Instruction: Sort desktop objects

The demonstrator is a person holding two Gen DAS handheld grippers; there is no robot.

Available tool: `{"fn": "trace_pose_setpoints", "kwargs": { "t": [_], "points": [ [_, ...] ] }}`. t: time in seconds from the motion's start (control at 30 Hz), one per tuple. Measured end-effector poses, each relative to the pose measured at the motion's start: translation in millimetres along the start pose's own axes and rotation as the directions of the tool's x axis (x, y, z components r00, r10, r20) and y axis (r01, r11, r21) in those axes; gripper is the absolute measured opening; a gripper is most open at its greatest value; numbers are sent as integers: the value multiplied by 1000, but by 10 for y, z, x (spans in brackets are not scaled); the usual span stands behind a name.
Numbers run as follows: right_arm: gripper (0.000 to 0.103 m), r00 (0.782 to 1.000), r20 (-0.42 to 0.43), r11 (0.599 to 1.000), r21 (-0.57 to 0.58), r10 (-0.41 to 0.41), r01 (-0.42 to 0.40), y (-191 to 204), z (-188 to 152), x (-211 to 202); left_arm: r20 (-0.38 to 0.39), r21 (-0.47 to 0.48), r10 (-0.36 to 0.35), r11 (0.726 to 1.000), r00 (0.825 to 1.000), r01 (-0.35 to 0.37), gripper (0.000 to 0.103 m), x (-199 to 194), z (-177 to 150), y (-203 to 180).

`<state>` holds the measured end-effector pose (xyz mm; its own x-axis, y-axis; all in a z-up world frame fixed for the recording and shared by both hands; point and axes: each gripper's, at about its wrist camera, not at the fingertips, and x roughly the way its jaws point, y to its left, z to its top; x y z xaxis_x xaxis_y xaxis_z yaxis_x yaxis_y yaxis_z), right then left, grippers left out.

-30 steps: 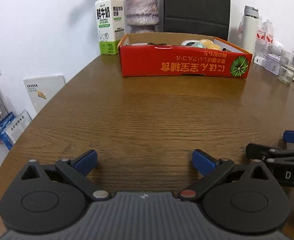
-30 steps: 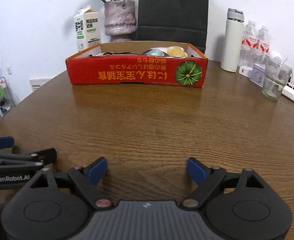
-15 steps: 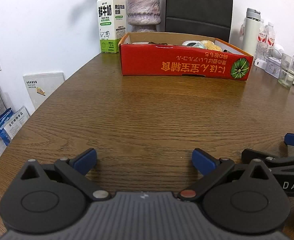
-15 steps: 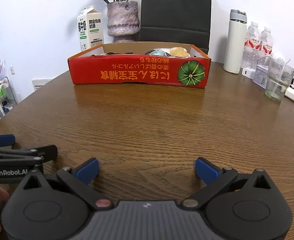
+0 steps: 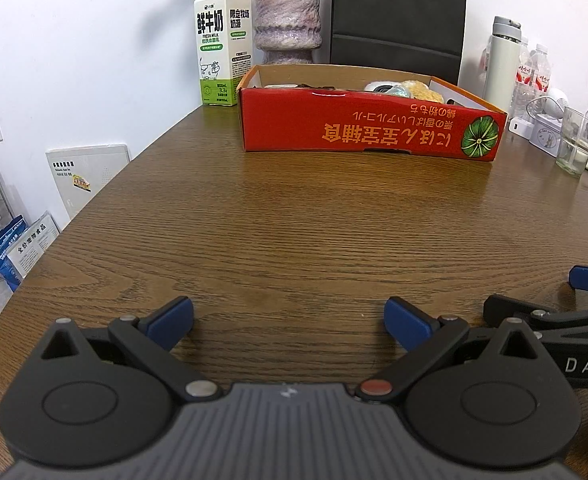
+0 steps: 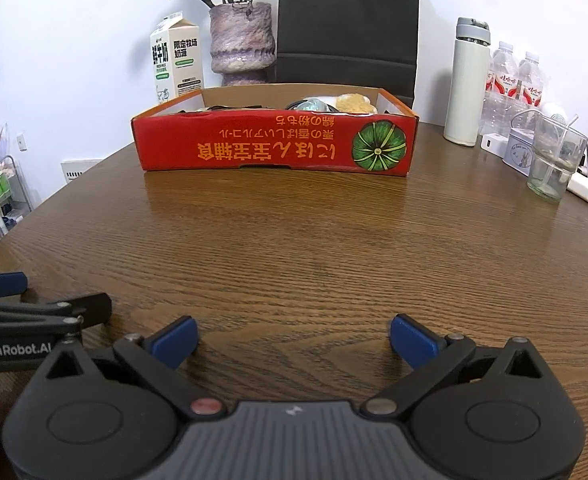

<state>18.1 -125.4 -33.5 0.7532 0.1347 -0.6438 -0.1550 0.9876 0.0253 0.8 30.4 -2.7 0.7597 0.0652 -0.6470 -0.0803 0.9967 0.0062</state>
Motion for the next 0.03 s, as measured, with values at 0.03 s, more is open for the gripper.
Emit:
{"fn": "trace_pose_setpoints", "kwargs": {
  "t": [0.03],
  "points": [
    [103, 1000, 0, 1000, 0, 0, 0, 0, 0, 1, 0, 0, 0, 1000, 1000, 0, 103, 1, 1, -1]
  ]
}}
